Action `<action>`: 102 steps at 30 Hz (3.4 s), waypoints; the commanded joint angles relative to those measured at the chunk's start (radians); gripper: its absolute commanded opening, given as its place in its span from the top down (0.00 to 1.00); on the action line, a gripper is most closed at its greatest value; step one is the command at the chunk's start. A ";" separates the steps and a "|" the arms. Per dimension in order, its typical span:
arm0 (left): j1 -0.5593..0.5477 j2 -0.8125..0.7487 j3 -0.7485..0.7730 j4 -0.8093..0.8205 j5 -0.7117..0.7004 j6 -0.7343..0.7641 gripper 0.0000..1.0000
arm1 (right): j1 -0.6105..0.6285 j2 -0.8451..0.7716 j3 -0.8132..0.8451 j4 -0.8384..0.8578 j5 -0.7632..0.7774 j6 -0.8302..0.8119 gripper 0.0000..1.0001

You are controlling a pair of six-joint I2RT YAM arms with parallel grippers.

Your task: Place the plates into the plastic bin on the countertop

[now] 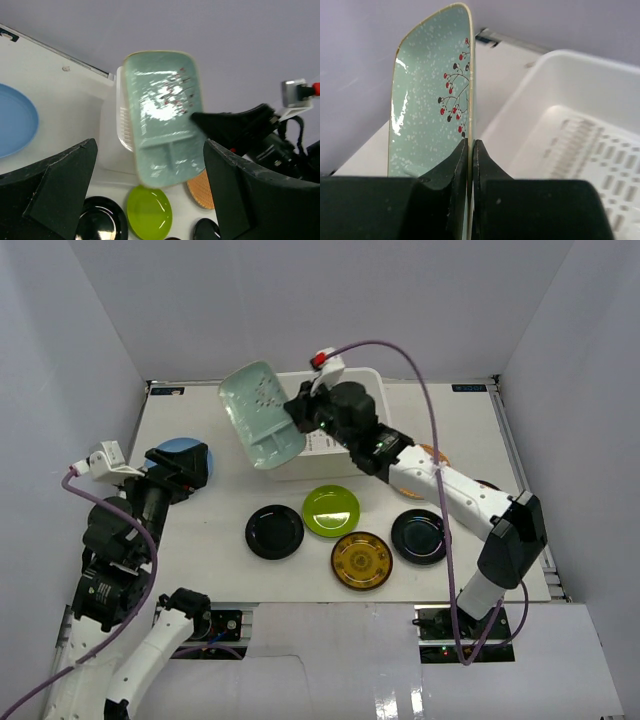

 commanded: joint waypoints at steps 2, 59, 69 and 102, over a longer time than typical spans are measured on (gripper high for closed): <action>0.000 0.055 -0.033 0.049 -0.024 -0.059 0.02 | -0.180 -0.072 0.003 0.109 0.016 -0.027 0.92; 0.669 1.020 -0.448 0.474 0.105 -0.442 0.50 | -0.442 -0.415 -0.653 0.018 -0.089 0.055 0.31; 0.686 0.910 -0.396 0.468 0.221 -0.340 1.00 | -1.025 -0.664 -0.911 -0.085 -0.127 0.151 0.28; 0.124 1.150 0.570 0.212 0.829 -0.120 1.00 | -1.107 0.009 -0.577 -0.064 -0.346 0.065 0.32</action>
